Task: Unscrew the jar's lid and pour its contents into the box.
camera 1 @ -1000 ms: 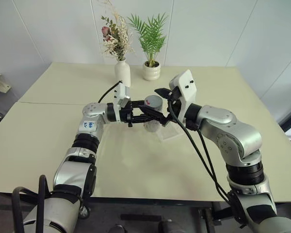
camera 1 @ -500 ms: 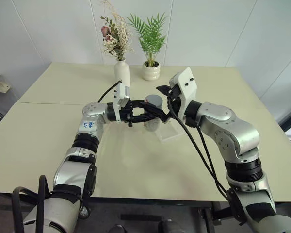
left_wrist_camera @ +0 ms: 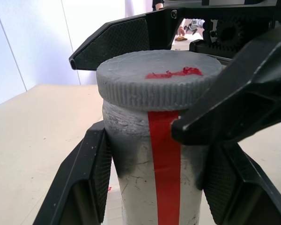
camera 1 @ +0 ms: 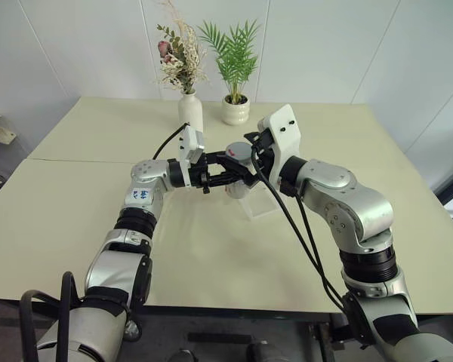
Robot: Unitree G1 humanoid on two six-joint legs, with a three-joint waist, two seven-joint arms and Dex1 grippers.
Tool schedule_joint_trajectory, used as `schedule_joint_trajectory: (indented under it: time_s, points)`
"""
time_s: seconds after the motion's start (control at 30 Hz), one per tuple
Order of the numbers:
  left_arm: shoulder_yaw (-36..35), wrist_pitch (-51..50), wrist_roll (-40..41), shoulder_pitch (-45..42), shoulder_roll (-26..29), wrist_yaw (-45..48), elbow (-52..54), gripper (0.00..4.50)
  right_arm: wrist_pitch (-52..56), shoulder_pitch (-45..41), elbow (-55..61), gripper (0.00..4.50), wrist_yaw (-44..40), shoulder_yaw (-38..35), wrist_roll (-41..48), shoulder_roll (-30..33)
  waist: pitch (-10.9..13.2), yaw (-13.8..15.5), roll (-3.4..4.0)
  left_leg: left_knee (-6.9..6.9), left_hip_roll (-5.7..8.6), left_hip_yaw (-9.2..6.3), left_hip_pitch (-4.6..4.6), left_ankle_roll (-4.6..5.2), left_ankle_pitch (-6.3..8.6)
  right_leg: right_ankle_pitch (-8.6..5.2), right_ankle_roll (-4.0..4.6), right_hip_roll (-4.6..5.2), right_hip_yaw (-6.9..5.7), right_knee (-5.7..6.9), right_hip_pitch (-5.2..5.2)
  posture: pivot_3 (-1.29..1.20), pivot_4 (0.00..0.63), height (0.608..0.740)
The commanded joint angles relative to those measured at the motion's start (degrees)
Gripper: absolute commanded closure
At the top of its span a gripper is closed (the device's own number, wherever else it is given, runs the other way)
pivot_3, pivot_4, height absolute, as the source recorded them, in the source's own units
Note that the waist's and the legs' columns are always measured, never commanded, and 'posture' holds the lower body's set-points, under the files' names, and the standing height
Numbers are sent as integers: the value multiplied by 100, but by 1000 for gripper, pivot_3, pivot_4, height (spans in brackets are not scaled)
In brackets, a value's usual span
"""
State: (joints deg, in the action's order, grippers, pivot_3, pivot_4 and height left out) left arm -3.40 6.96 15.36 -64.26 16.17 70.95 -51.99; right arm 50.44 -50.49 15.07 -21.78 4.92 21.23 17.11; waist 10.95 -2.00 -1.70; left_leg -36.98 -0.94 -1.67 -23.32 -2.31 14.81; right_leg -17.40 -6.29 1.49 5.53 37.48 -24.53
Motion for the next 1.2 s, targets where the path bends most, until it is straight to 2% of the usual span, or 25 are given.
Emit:
schedule_joint_trajectory:
  time_s: [0.03, 0.37, 0.47, 0.6, 0.77, 1.2]
  points:
    - [-61, 39, 41, -237, -5, -18, 84, 2254, -48, -177, 160, 0, 71, -49, -58, -32, 0, -1, 0, 0, 0, 0, 0, 0, 0, 0, 0, 0, 0, 0, 0, 0, 150, 740]
    - [-43, -12, 27, -238, 3, -26, 74, 2254, -56, -169, 191, 0, 27, -45, -39, -27, 0, -3, 0, 1, 0, 0, 0, 0, 0, 0, 0, -1, 0, -1, 0, 0, 150, 740]
    - [-50, -24, 29, -234, 4, -45, 80, 2254, -58, -115, 260, 568, -34, 17, -20, -13, 0, -5, 0, 1, 0, 0, 0, 0, 0, 0, 0, -1, 0, -1, 0, 0, 150, 740]
    - [-48, -48, 33, -221, 2, -53, 103, 2254, -68, -84, 312, 1921, -75, 36, 2, -31, 0, -7, 0, 1, 0, 0, 0, 0, 0, 0, 0, -1, 0, -1, 0, 0, 150, 740]
    - [-37, -99, 41, -203, 12, 1, 113, 2254, -128, -69, 389, 1937, -226, 30, 102, -14, 0, -7, 0, 1, 0, 0, 0, 0, 0, 0, 0, -1, 0, -1, 0, 0, 150, 740]
    - [-181, -357, 227, -309, 140, 589, -24, 2254, -442, 24, 414, 1937, -1369, -88, 565, 399, 0, -12, 0, 3, 0, 1, -1, 0, 0, 0, 0, -2, -1, -5, 0, 0, 150, 740]
